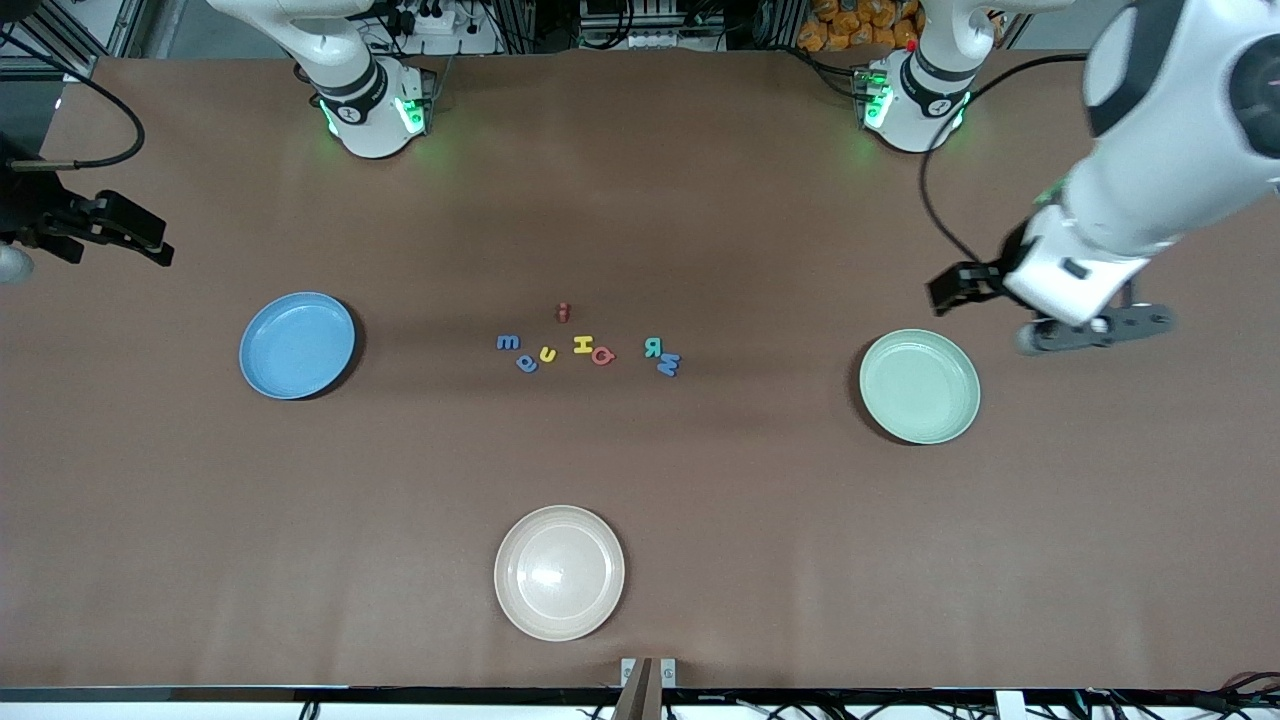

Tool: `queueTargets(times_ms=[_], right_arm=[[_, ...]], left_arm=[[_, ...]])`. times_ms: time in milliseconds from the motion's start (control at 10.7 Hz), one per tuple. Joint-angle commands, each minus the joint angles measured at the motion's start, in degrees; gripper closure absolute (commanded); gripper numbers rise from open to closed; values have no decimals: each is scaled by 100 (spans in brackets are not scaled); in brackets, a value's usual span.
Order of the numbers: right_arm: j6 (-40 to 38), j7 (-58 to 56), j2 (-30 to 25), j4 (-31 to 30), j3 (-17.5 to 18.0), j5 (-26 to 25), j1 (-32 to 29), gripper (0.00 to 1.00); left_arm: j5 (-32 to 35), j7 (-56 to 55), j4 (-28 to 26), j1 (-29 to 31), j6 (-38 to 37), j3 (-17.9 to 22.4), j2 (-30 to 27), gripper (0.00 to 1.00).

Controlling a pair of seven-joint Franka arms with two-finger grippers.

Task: Sort upper and lower case letters into plates
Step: 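Reach the left gripper over the blue foam W among the letters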

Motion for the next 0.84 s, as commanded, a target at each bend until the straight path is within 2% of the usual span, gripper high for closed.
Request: queueTargets(times_ms=[0,281,468,562,749], right_arm=[[-136,-92,46,127,52,71,-103,0],[-250,-83,37,127,52,71,-94,0],[-259,-83,37,127,52,71,-94,0],[-268,-83,37,127,43,79,-103,0],[-285,-83,37,127,43,79,-94,0]], left_arm=[[-301,-383,302,-544,229,44,625,0],[-328,-567,312,-914,495,44,1267,0],[-267,-1546,321,-1397,948,70,1584,0],[-301,-2187,321,-1399,1169,53,1733,0],[-319,-2640,321,-1626,1460,44,1988,0]])
